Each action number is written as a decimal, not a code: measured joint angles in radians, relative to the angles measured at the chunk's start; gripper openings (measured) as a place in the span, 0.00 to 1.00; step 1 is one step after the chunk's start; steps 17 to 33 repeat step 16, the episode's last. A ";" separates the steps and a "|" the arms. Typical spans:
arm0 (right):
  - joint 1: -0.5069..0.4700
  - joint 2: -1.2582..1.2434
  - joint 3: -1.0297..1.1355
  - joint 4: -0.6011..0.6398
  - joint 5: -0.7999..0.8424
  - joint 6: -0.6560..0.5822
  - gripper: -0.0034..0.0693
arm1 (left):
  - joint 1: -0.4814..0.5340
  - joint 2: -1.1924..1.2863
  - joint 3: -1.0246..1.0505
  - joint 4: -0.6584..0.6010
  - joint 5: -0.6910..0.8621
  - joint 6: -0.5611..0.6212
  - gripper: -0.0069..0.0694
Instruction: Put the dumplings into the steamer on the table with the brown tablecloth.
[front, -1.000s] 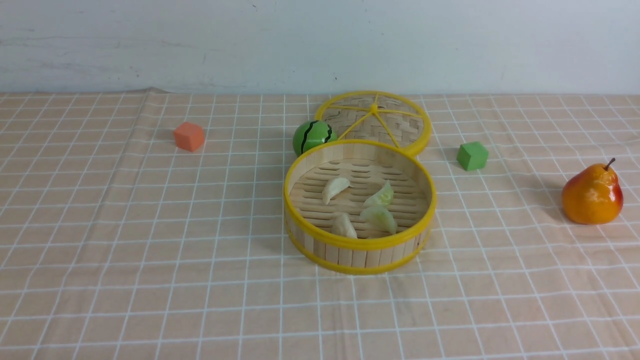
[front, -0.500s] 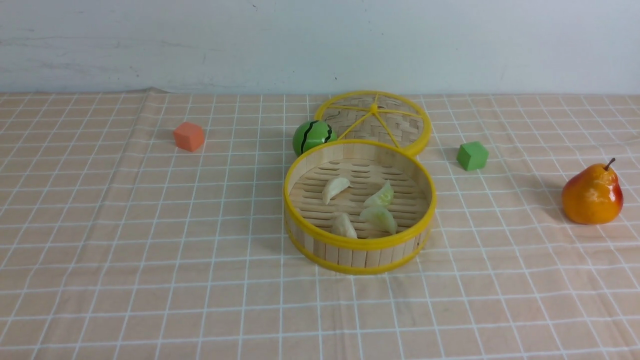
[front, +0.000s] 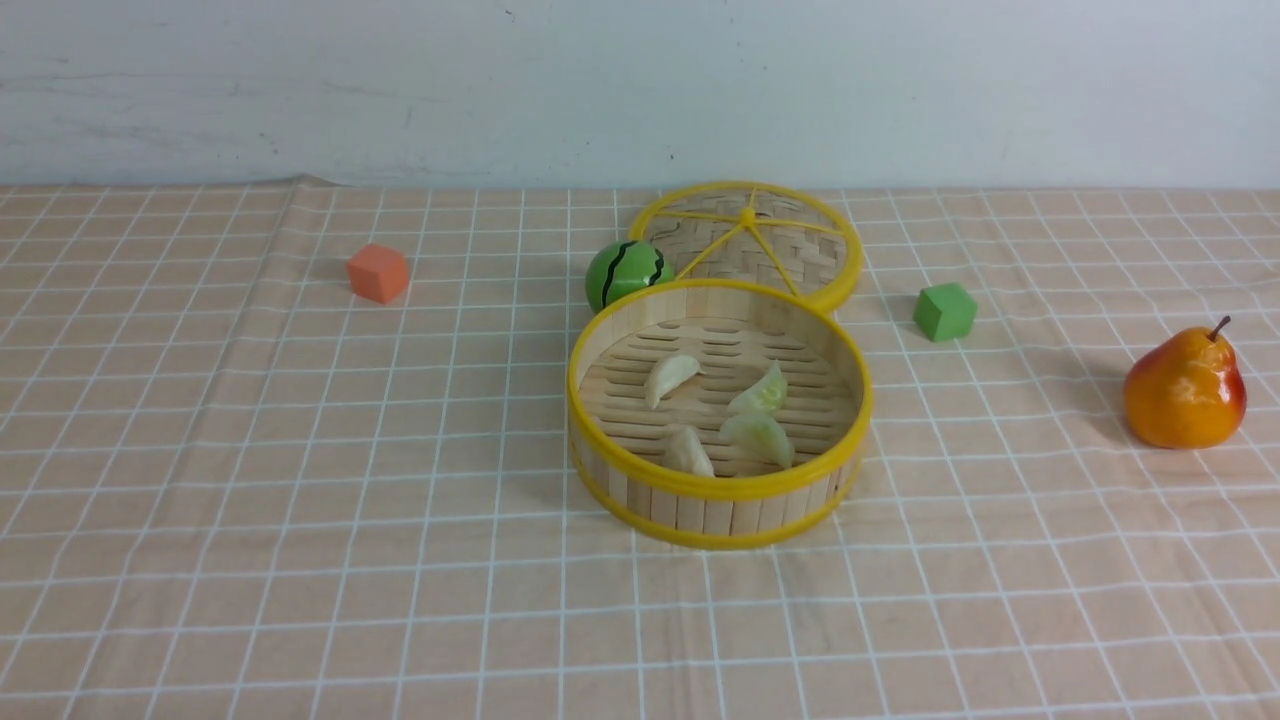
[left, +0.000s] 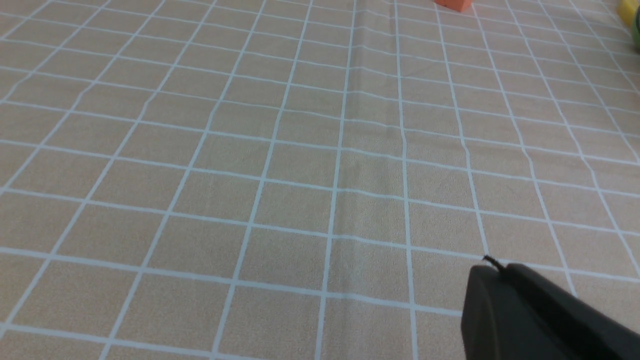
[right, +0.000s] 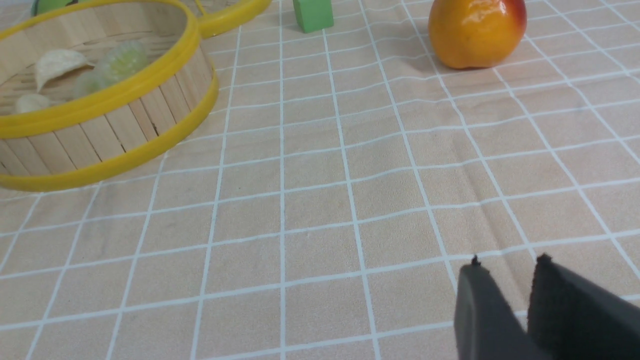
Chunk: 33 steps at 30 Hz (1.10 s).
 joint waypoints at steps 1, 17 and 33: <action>0.000 0.000 0.000 0.000 0.000 0.000 0.27 | 0.000 0.000 0.000 0.000 0.000 0.000 0.07; 0.000 0.000 0.000 0.000 0.000 0.000 0.29 | 0.000 0.000 0.000 0.000 0.000 0.000 0.07; 0.000 0.000 0.000 0.000 0.000 0.000 0.29 | 0.000 0.000 0.000 0.000 0.000 0.000 0.07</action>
